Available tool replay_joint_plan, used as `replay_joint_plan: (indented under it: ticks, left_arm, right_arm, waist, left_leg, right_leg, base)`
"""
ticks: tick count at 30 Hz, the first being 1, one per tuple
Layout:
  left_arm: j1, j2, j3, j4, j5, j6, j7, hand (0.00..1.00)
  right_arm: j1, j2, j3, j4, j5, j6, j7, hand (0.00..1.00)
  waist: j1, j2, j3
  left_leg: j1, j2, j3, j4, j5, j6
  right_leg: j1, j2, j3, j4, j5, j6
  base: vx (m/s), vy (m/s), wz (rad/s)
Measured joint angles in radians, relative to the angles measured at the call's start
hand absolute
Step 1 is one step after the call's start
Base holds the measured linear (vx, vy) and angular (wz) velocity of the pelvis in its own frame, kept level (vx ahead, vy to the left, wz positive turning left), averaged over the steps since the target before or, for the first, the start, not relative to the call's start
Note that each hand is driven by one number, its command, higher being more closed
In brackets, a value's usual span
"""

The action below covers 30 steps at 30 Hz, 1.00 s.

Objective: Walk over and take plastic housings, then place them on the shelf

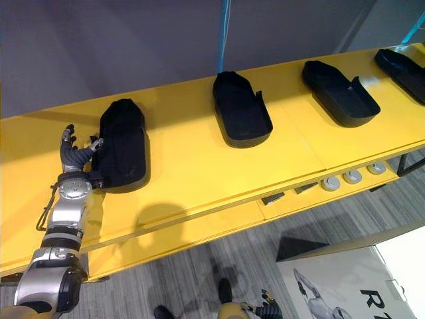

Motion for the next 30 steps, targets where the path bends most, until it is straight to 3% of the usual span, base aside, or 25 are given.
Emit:
replay_joint_plan:
  ticks: [12,15,22,23,30]
  left_arm:
    - [0.156,-0.043,0.01,-0.367,0.059,-0.024,0.019,0.0]
    - [0.226,-0.098,0.022,-0.525,0.072,-0.058,0.022,0.0]
    - [0.49,-0.18,-0.023,-0.793,0.08,-0.131,-0.019,0.0]
    - [0.549,-0.198,-0.061,-0.834,0.08,-0.147,-0.043,1.0]
    - [0.729,-0.256,-0.201,-0.903,0.151,-0.183,-0.116,1.0]
  right_arm:
    - [0.001,-0.002,0.0,0.012,0.001,0.0,0.001,0.0]
    - [0.001,-0.008,0.0,0.033,0.001,0.0,0.001,0.0]
    - [-0.001,-0.008,-0.001,0.054,0.002,0.0,0.001,0.0]
    - [-0.001,-0.008,-0.002,0.062,0.002,0.0,0.001,0.0]
    - [-0.002,-0.011,-0.002,0.095,-0.001,0.0,0.002,0.0]
  waist:
    - [0.024,0.001,0.0]
    - [0.05,0.001,0.0]
    - [0.063,0.002,-0.006]
    - [0.071,0.003,-0.011]
    - [0.081,0.008,-0.045]
  left_leg:
    - [0.032,-0.008,-0.048,-0.019,0.017,0.006]
    - [0.037,-0.011,-0.049,-0.019,0.017,0.006]
    - [0.043,-0.011,-0.047,-0.019,0.017,0.006]
    - [0.044,-0.011,-0.046,-0.019,0.016,0.006]
    - [0.056,-0.01,-0.044,-0.019,0.013,0.003]
  right_leg:
    - [0.051,-0.006,-0.035,0.001,-0.01,0.004]
    - [0.057,-0.009,-0.034,0.001,-0.011,0.005]
    - [0.06,-0.009,-0.028,0.001,-0.011,0.006]
    - [0.061,-0.009,-0.026,0.001,-0.011,0.006]
    - [0.073,-0.008,-0.024,0.001,-0.013,0.009]
  base:
    - [-0.05,-0.007,0.11]
    - [-0.05,0.004,0.02]
    - [-0.03,-0.004,-0.01]
    - [-0.04,-0.01,-0.02]
    - [-0.05,-0.011,-0.01]
